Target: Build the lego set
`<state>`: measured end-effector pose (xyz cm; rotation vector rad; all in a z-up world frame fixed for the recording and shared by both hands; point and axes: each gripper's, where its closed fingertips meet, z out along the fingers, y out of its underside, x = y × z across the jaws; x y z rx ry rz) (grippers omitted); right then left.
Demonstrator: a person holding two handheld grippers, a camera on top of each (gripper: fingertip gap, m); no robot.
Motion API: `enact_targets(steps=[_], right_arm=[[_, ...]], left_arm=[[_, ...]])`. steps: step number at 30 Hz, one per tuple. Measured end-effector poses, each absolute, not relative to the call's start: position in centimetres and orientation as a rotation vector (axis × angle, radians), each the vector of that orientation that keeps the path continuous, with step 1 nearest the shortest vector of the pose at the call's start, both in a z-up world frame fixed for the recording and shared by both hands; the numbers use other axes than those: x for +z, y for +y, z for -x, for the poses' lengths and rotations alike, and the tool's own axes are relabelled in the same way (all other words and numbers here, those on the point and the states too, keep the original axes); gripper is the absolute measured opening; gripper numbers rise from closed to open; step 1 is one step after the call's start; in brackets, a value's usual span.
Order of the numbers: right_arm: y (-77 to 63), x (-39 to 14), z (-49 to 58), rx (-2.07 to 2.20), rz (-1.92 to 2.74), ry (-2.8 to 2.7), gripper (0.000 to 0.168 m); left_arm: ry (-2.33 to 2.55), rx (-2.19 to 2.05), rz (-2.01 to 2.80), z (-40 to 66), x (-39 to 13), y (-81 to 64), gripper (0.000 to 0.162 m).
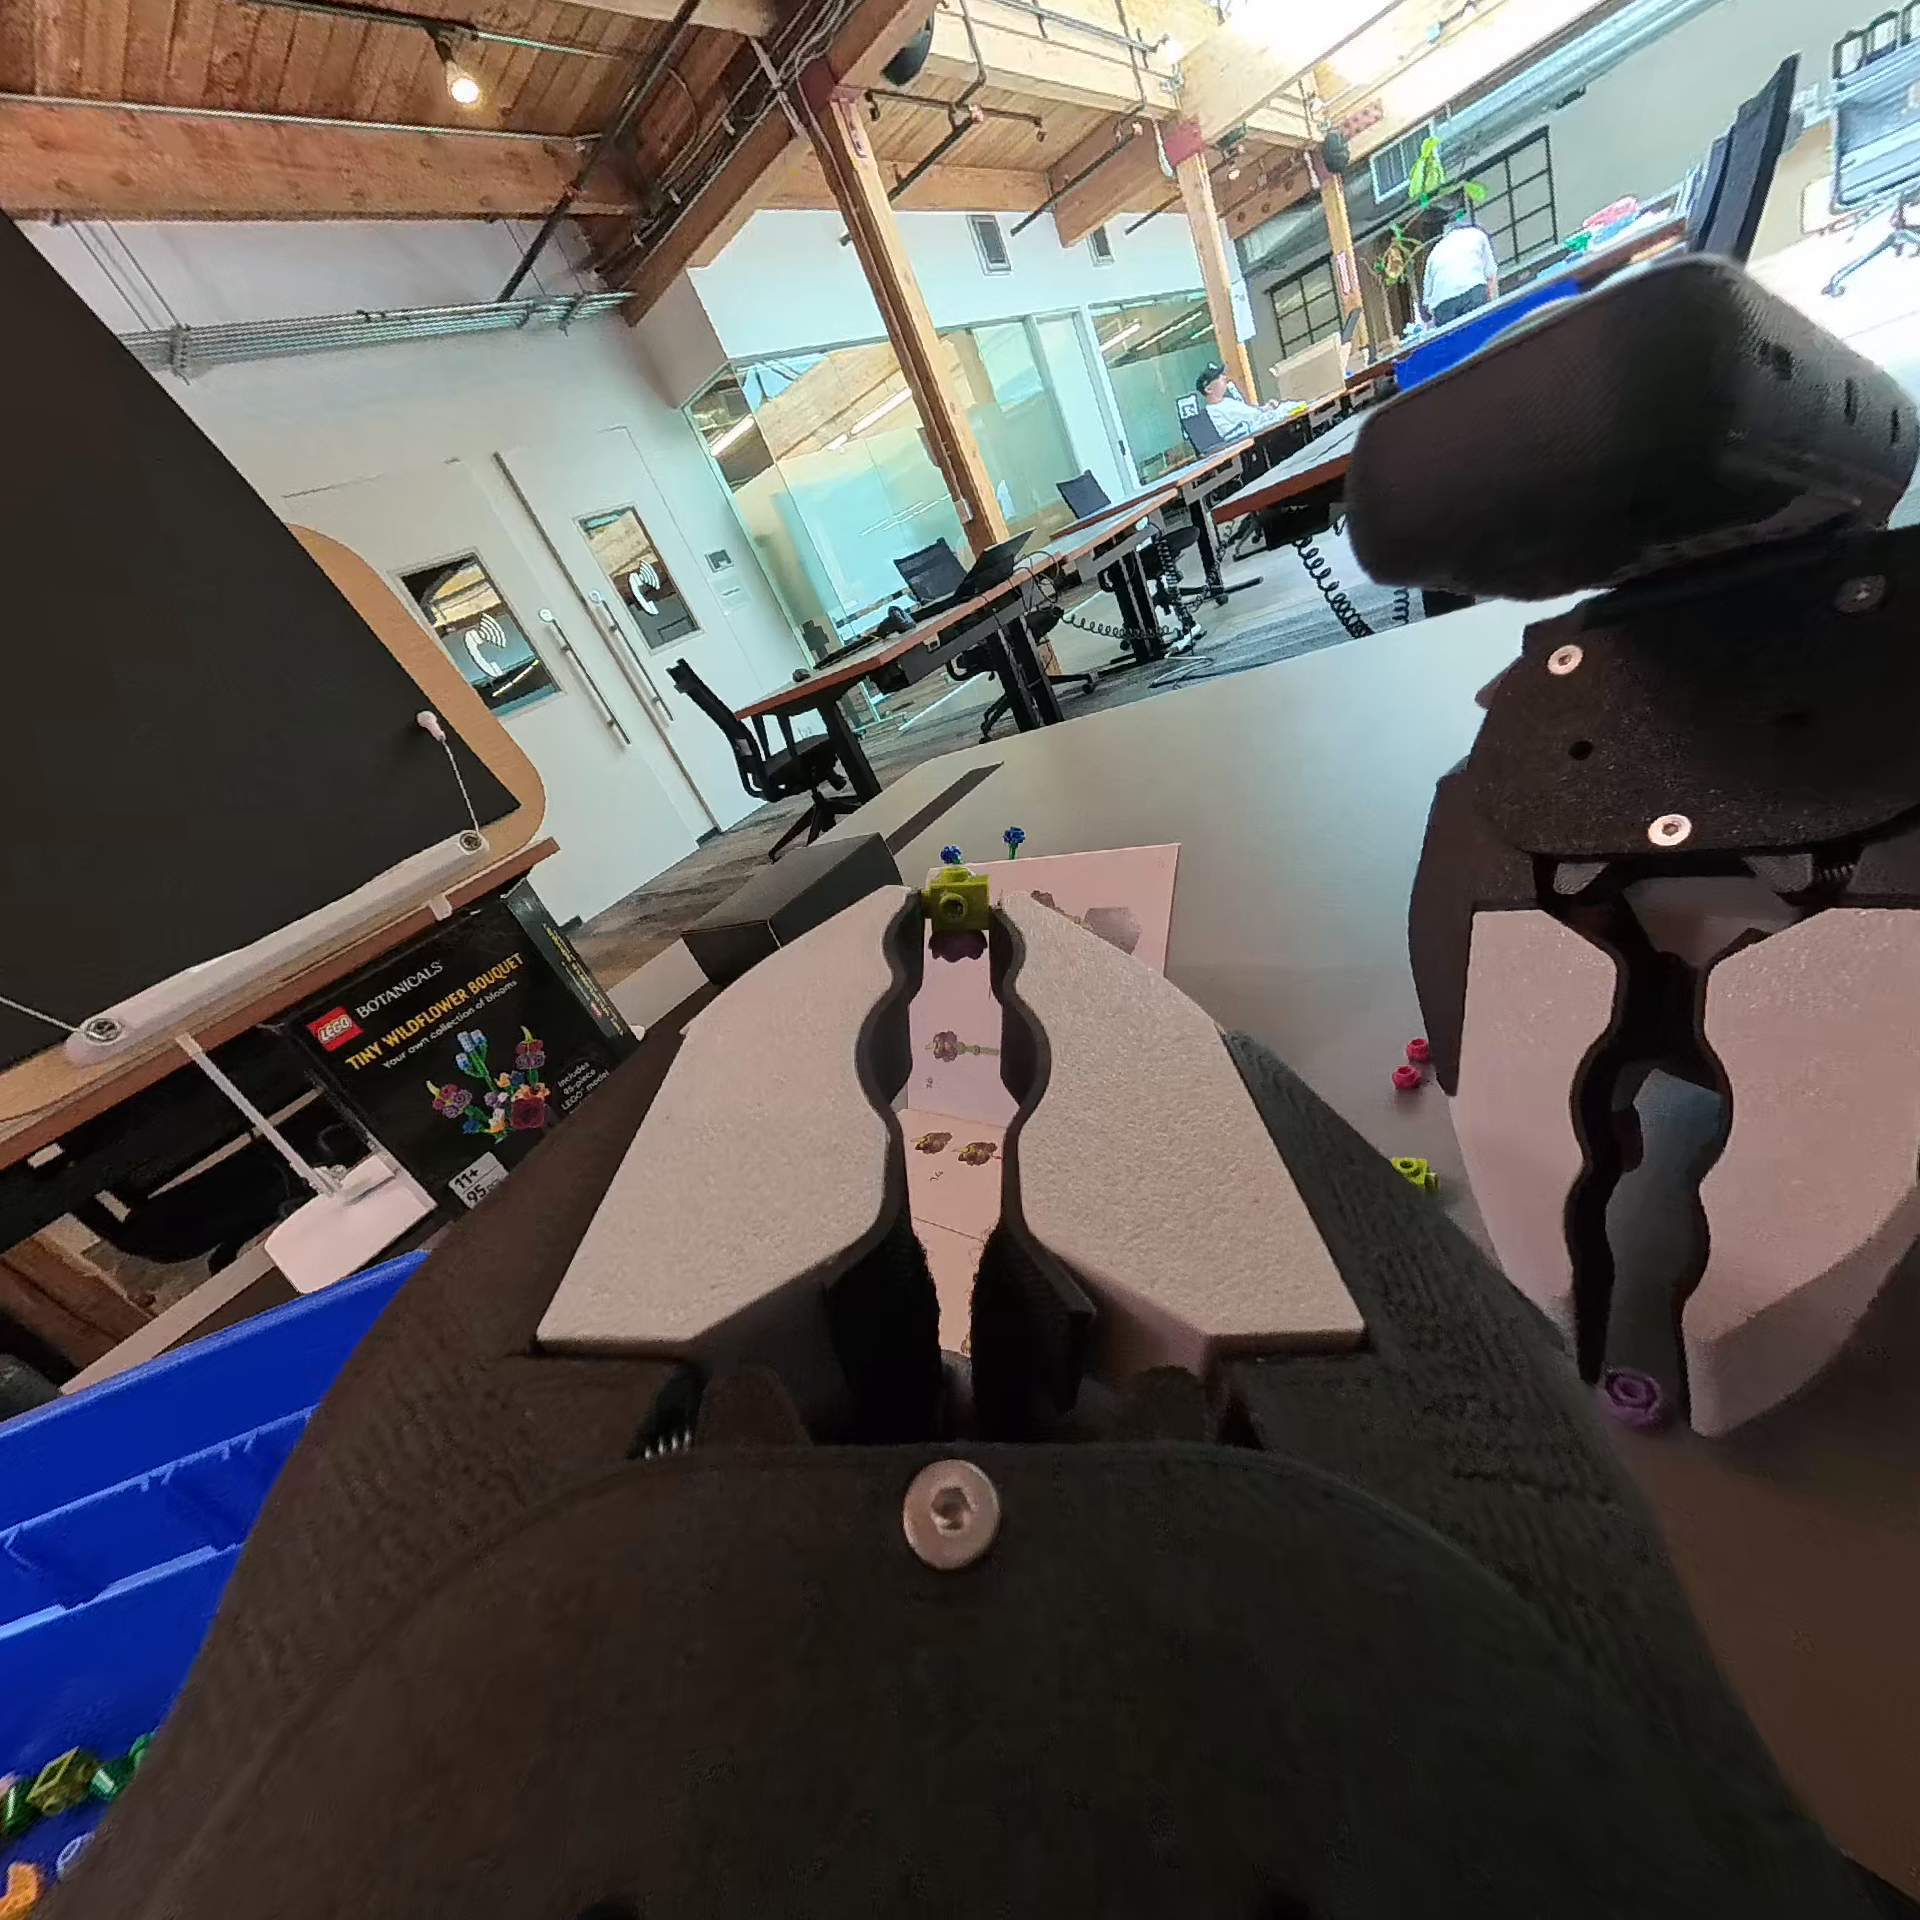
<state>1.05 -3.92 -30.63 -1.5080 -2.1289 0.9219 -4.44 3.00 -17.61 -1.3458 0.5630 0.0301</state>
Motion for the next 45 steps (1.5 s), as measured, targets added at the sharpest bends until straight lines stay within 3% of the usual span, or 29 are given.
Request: enact_targets(steps=[8, 13, 16, 45], right_arm=[[-3.5, -29.7, -0.5, 0.988, 1.483, -2.05, 0.01], [-0.4, -20.6, 0.9, 1.524, 1.394, -1.447, 0.009], [1.9, -17.7, 1.0, 1.607, 1.342, -1.194, 0.009], [2.0, -22.1, 1.6, 1.225, 1.403, -1.404, 0.009]], left_arm=[[0.583, 0.013, 1.363, 4.1, -18.0, 3.1, 0.012], [0.632, -0.039, 1.4, 3.1, -18.9, 3.2, 0.011], [0.675, -0.044, 1.418, 2.5, -19.5, 3.2, 0.011], [0.952, 0.231, 1.499, 1.2, -22.9, 3.3, 0.01]])
